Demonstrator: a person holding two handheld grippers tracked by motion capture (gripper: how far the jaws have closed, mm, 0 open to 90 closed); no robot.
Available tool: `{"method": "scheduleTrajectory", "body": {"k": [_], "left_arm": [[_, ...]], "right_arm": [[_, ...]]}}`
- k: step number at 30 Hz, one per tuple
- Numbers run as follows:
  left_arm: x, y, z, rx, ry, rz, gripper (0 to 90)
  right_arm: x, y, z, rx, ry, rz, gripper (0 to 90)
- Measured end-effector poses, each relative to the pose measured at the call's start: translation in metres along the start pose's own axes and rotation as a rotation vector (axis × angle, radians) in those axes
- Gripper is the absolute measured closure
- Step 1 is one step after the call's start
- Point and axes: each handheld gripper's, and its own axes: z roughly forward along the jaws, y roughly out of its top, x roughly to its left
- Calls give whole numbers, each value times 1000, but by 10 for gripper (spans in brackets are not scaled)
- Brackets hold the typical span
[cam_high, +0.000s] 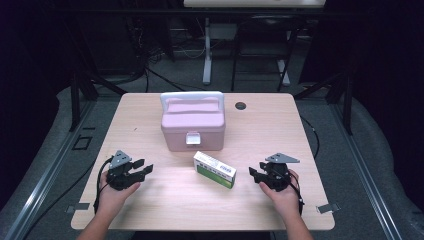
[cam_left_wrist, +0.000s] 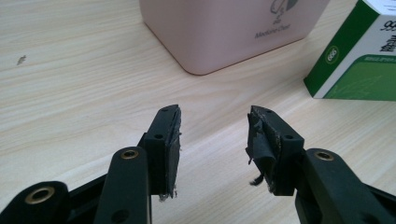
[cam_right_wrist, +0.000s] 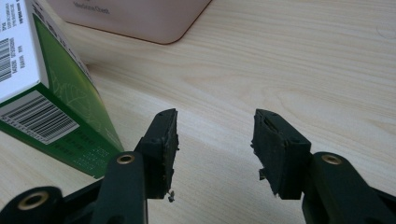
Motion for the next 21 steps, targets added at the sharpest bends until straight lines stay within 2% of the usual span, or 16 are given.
{"method": "scheduleTrajectory", "body": {"k": [3, 7, 8, 9, 10, 15, 18, 21], "left_arm": [[2, 0, 1, 7, 9, -5, 533], [5, 0, 2, 10, 14, -53, 526], [5, 0, 2, 13, 18, -53, 526], [6, -1, 1, 19, 45, -40, 526], [6, -2, 0, 24, 55, -35, 525], [9, 0, -6, 1, 78, -43, 513], [11, -1, -5, 4, 71, -43, 518], [12, -1, -5, 6, 57, -47, 515]], "right_arm": [[0, 0, 0, -2, 4, 0, 499], [0, 0, -1, -2, 3, -8, 499], [0, 0, -1, -3, -3, -19, 497], [0, 0, -2, -14, -13, -28, 480], [-1, 1, -2, -9, -12, -21, 479], [1, 1, 0, 4, -8, -16, 431], [4, 1, -1, -7, -7, -50, 414], [5, 1, -2, -12, -4, -61, 413]]}}
